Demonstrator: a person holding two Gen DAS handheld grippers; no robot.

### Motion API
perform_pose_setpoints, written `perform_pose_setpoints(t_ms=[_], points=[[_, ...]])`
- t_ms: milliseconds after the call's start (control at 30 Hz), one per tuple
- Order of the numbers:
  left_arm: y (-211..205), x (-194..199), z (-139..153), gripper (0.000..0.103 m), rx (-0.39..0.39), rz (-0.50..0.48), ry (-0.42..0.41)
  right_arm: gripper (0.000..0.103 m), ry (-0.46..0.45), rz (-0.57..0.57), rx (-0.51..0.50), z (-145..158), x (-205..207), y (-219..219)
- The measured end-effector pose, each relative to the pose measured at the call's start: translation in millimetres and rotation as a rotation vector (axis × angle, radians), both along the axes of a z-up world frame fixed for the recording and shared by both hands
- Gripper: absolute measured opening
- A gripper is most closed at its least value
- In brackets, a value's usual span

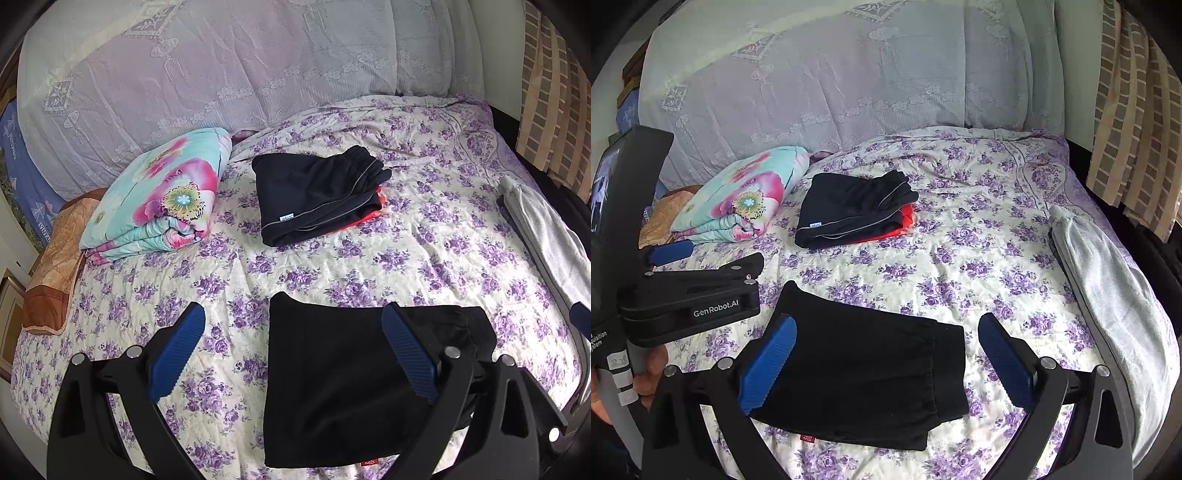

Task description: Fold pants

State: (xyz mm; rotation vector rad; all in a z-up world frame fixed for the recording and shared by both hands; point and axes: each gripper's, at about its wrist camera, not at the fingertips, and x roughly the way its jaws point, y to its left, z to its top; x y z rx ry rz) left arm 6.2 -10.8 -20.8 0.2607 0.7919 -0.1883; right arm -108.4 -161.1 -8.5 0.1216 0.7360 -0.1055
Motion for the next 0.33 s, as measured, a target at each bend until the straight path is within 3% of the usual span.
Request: perform_pose_setpoints(t_ms=[333], points=[[1.5, 2.0, 4.7, 0.095, -0.02, 0.027, 0.013, 0.099, -0.001, -0.001, 0.001, 0.6, -0.6, 0.5]])
